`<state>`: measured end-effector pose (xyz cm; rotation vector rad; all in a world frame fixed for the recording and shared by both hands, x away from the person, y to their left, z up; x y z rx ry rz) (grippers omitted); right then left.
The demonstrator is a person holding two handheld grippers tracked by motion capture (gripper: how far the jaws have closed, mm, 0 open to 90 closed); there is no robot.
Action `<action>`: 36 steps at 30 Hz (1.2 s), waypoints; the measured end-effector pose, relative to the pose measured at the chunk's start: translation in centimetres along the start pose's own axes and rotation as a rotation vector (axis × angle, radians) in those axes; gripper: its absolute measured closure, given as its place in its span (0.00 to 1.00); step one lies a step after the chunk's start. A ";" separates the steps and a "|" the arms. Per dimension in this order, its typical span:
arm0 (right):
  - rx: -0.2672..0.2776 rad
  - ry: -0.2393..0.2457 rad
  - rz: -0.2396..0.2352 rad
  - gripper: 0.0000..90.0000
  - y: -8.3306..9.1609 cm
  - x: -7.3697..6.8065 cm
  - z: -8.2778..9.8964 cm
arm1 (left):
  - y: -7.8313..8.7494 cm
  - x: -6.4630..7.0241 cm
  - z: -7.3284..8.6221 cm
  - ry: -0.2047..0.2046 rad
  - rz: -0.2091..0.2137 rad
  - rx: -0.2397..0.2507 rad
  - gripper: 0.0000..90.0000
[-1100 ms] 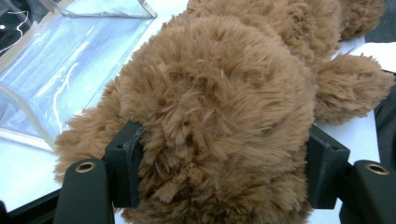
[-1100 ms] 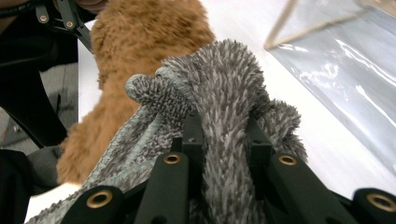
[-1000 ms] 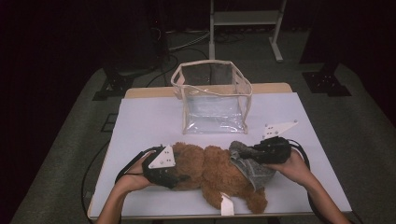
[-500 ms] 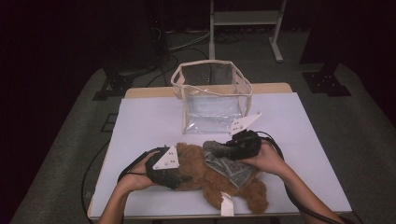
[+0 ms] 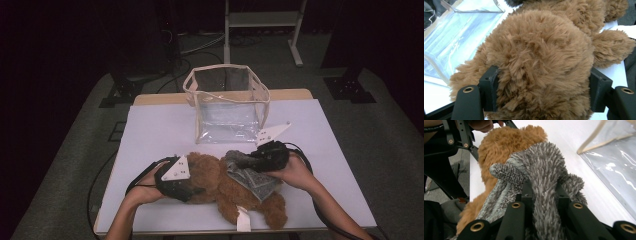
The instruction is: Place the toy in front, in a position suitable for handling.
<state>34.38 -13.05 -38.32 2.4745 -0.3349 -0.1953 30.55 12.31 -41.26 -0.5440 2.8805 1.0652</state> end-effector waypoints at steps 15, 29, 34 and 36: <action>0.057 -0.063 0.055 0.84 3.7 0.2 3.5 | 0.0 -0.2 0.0 0.008 0.006 0.001 0.31; 0.098 -0.136 0.086 0.83 6.3 -0.7 8.0 | 0.6 -0.9 0.3 0.051 0.008 -0.003 0.13; 0.121 -0.165 0.069 0.83 6.2 -1.2 9.4 | 0.7 -1.2 0.9 0.082 0.018 -0.010 0.10; 0.130 -0.168 0.063 0.83 6.0 -1.3 9.3 | 0.6 -1.3 1.2 0.088 0.031 -0.015 0.12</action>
Point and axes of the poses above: each handheld gripper's, and its own axes: y roughly backward along the jaws, z roughly out of its underside, x roughly to its right, the point moved 4 cm from there along -y, roughly forward along the jaws, and after that the axes turned 5 degrees about y, right-handed, at the moved point
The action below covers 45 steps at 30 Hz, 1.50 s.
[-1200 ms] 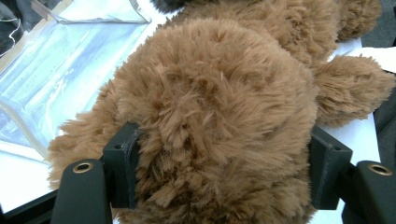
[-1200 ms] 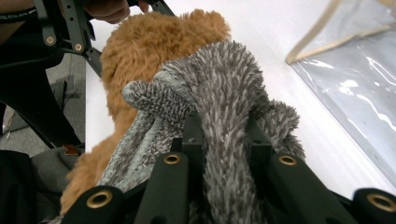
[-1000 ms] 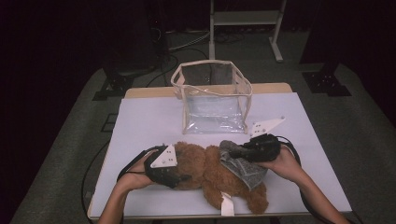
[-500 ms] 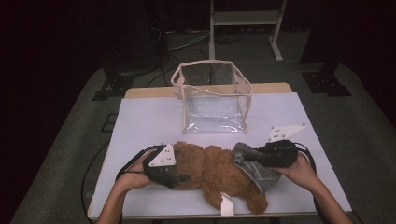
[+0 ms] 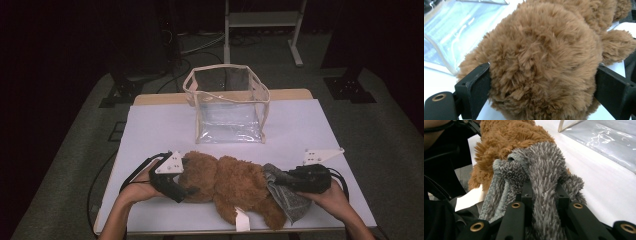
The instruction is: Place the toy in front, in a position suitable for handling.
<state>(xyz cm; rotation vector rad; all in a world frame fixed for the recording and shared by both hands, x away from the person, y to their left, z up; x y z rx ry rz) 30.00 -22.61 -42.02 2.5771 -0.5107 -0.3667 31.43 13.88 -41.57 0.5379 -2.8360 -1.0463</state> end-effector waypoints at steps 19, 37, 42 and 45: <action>-0.028 0.077 -0.066 0.84 -5.3 1.0 -7.6 | 0.2 0.8 1.5 0.048 -0.009 0.037 0.26; -0.105 0.160 -0.083 0.84 -5.0 -2.4 -7.4 | 0.5 0.3 0.8 0.041 -0.034 0.035 0.12; -0.098 0.125 -0.053 0.84 -4.1 -1.6 -6.9 | 0.1 0.3 1.3 0.059 -0.015 0.042 0.26; -0.076 0.151 -0.070 0.84 -3.8 -2.6 -8.1 | -1.0 0.5 1.1 0.094 -0.008 0.063 0.33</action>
Point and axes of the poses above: each handheld gripper's, and its own axes: y roughly backward along the jaws, z roughly out of its underside, x roughly to its right, the point moved 4 cm from there along -y, roughly forward along the jaws, and after that the axes turned 5 degrees about y, right-handed, at the moved point
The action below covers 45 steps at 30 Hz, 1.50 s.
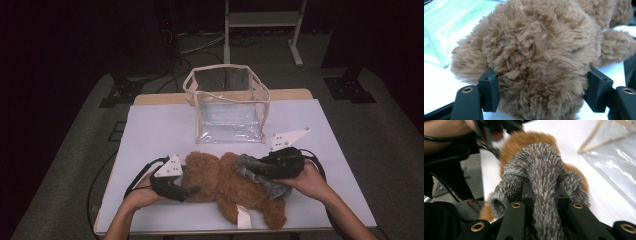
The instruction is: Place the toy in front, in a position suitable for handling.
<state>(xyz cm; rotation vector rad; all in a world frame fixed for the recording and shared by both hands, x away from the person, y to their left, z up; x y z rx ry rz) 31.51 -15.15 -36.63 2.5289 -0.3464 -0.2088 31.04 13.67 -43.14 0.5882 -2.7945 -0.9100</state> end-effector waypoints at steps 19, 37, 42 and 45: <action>-0.074 0.025 0.100 0.84 -1.2 1.0 0.3 | -5.5 3.4 -4.0 -0.052 0.002 0.003 0.34; -0.141 -0.001 -0.017 0.84 -7.7 3.6 -4.1 | -5.4 4.4 -3.9 -0.128 -0.001 -0.020 0.37; -0.126 -0.014 -0.004 0.84 -6.3 3.5 -3.6 | -5.3 3.8 -3.9 -0.122 -0.005 -0.008 0.32; -0.126 -0.009 0.013 0.84 -4.9 3.1 -3.0 | -5.2 3.5 -4.0 -0.117 -0.007 -0.004 0.32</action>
Point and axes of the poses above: each handheld gripper's, and its own axes: y roughly backward along the jaws, z roughly out of its underside, x roughly to its right, the point moved 4 cm from there along -y, roughly forward along the jaws, and after that the axes turned 5 degrees about y, right-handed, at the moved point
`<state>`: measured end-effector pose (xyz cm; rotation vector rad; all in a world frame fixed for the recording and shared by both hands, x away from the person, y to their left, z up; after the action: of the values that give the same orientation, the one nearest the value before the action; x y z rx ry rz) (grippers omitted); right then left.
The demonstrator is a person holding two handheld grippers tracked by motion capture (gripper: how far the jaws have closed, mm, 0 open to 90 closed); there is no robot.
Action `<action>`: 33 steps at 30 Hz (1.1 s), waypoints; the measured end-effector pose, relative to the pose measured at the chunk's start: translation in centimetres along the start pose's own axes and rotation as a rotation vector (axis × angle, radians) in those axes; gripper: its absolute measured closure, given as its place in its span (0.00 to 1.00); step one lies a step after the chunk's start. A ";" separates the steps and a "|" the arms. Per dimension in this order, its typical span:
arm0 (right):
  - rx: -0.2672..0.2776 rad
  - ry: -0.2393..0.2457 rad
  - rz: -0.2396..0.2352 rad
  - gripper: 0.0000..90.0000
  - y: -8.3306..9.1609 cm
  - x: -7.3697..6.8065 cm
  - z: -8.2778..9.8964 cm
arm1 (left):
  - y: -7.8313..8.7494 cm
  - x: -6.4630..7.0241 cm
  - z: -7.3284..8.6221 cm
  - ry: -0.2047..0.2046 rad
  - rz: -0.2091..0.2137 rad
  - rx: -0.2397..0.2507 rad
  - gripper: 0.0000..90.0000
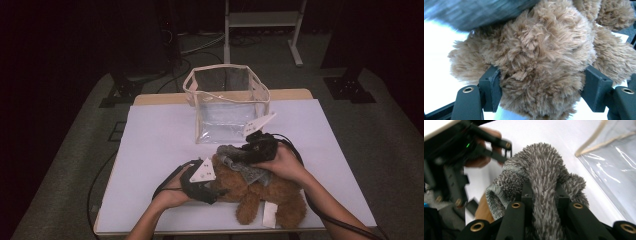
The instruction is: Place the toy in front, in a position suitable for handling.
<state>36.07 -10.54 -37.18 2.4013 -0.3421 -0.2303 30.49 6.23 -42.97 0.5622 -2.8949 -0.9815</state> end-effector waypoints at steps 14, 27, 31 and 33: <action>0.033 0.008 0.113 0.83 5.2 -2.0 5.0 | 0.4 0.1 -0.3 -0.019 0.032 0.002 0.40; -0.012 0.017 0.128 0.83 2.8 0.2 3.6 | 0.5 0.3 0.4 0.039 0.054 0.047 0.39; 0.002 0.085 0.104 0.83 2.0 -1.3 2.1 | 0.5 -0.1 0.7 0.020 0.039 0.052 0.30; 0.010 0.132 0.095 0.83 1.6 -2.5 1.4 | 0.7 -0.4 0.7 0.018 0.036 0.074 0.26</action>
<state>33.02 -11.77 -36.96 2.3883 -0.3953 -0.0275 30.51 7.30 -43.06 0.5178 -2.9244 -0.8635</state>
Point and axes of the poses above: each handheld gripper's, and its own axes: y roughly backward along the jaws, z roughly out of its underside, x roughly to its right, the point moved 4 cm from there along -y, roughly forward along the jaws, and after that the axes turned 5 degrees about y, right-handed, at the moved point
